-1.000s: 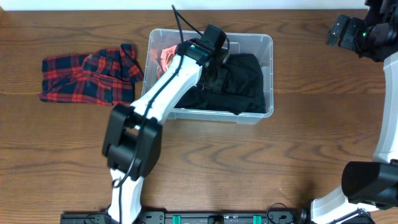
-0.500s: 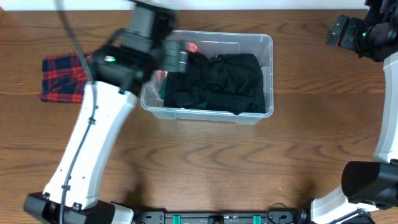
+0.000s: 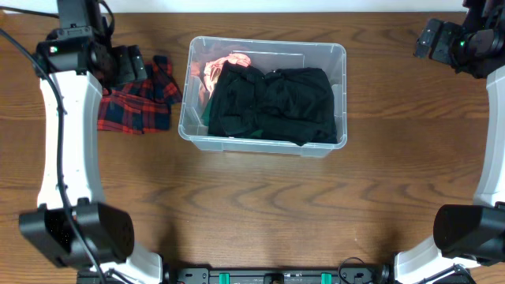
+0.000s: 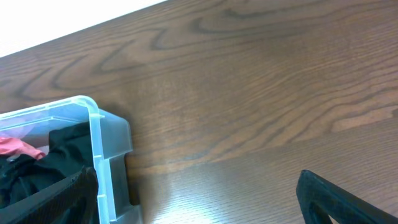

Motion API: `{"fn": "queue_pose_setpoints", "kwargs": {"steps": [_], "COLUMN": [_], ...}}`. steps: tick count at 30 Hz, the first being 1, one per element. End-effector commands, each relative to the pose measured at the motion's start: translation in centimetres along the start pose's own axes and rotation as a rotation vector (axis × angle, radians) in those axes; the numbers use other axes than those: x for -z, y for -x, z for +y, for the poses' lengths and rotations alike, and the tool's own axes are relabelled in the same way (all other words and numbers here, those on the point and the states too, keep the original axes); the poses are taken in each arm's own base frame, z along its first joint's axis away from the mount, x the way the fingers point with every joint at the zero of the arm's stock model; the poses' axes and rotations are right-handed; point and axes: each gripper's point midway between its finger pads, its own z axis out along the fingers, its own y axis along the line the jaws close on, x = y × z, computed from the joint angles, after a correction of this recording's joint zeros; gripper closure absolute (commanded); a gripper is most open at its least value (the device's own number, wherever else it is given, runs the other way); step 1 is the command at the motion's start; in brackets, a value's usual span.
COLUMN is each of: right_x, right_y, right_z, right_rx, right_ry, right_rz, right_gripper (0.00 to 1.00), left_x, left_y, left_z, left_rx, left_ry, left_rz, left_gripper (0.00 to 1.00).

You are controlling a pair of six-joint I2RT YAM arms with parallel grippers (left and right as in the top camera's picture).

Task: Pack container
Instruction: 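Release and withdraw the left gripper toward the plaid shirt, then grasp the red-and-navy plaid shirt with the left gripper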

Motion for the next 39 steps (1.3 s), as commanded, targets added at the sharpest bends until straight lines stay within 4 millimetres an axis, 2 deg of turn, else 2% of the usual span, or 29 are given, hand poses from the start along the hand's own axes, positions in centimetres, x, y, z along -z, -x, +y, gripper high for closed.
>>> {"fn": "queue_pose_setpoints", "kwargs": {"steps": [1, 3, 8, 12, 16, 19, 23, 27, 30, 32, 39], "right_x": [-0.1, -0.1, -0.1, -0.1, -0.1, -0.1, -0.1, -0.1, -0.1, -0.1, -0.1], "right_y": [-0.2, -0.2, -0.2, -0.2, -0.2, -0.2, -0.2, -0.2, -0.2, -0.2, -0.2], "right_z": [0.1, 0.1, 0.1, 0.1, 0.1, 0.1, 0.1, 0.1, 0.1, 0.1, 0.1], "right_rx": [-0.008, -0.008, -0.008, -0.008, -0.008, -0.008, -0.008, -0.008, -0.008, -0.008, -0.008], "right_ry": [-0.002, -0.002, -0.002, -0.002, -0.002, -0.002, -0.002, -0.002, -0.002, -0.002, -0.002], "right_rz": [0.006, 0.006, 0.005, 0.006, 0.006, 0.006, 0.006, 0.006, 0.006, 0.006, 0.006], "right_gripper": [0.01, 0.01, 0.01, 0.01, 0.01, 0.01, 0.01, 0.01, 0.01, 0.01, 0.01], "left_x": [-3.4, -5.2, -8.2, -9.4, -9.6, -9.5, -9.3, -9.2, -9.6, -10.1, -13.5], "left_y": [-1.0, -1.6, -2.8, -2.8, -1.4, -0.5, -0.1, -0.9, -2.1, -3.2, -6.8], "left_z": [-1.0, -1.4, -1.7, -0.6, 0.1, 2.2, 6.6, 11.9, 14.7, 16.1, 17.8], "left_rx": [-0.102, -0.119, -0.125, -0.016, 0.112, 0.254, 0.418, 0.581, 0.685, 0.757, 0.973], "left_ry": [-0.02, -0.02, -0.015, 0.0, -0.149, -0.258, -0.333, -0.313, -0.285, -0.273, -0.341], "left_rz": [0.082, 0.124, 0.194, 0.205, 0.167, 0.144, 0.119, 0.11, 0.114, 0.128, 0.128], "left_gripper": [0.01, 0.01, 0.01, 0.01, 0.0, 0.0, 0.0, 0.0, 0.01, 0.02, 0.02]}}
